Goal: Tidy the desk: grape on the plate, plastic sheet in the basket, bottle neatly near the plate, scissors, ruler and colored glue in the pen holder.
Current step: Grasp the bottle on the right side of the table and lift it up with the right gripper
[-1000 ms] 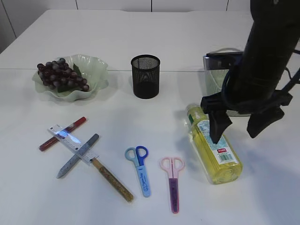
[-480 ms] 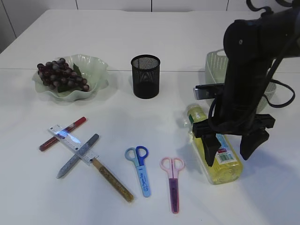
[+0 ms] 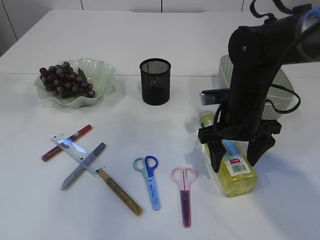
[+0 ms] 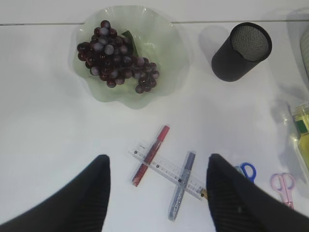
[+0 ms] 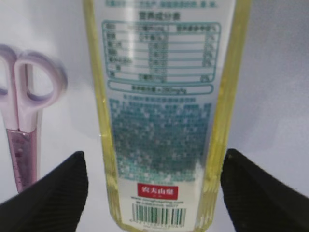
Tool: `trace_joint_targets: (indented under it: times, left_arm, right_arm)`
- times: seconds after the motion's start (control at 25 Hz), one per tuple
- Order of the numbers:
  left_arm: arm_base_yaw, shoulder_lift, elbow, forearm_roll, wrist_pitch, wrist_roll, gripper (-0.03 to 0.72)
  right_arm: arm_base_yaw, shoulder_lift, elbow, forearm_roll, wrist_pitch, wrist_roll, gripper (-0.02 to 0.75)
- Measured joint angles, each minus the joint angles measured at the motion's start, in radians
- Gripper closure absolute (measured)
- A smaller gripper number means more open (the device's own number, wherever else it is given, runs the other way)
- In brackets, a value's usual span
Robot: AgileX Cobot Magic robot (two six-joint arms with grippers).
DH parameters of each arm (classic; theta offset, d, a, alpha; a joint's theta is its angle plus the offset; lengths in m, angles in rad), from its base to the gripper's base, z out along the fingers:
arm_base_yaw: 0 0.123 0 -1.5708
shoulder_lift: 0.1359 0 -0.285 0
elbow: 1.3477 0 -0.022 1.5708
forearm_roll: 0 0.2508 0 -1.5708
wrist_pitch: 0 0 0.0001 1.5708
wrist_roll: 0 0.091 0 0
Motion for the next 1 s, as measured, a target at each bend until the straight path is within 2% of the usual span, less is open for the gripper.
trace_joint_targets:
  times: [0.8,0.88,1.0]
  left_arm:
    - [0.0,0.0,0.0,0.003,0.001,0.0,0.23]
    - [0.0,0.0,0.0,0.003,0.001,0.0,0.23]
    - [0.0,0.0,0.0,0.003,0.001,0.0,0.23]
  right_arm:
    - [0.0,0.082,-0.004,0.001,-0.013,0.0,0.084]
    - [0.0,0.082,-0.004,0.001,-0.013,0.0,0.101]
    - [0.0,0.082,-0.004,0.001,-0.013,0.0,0.168]
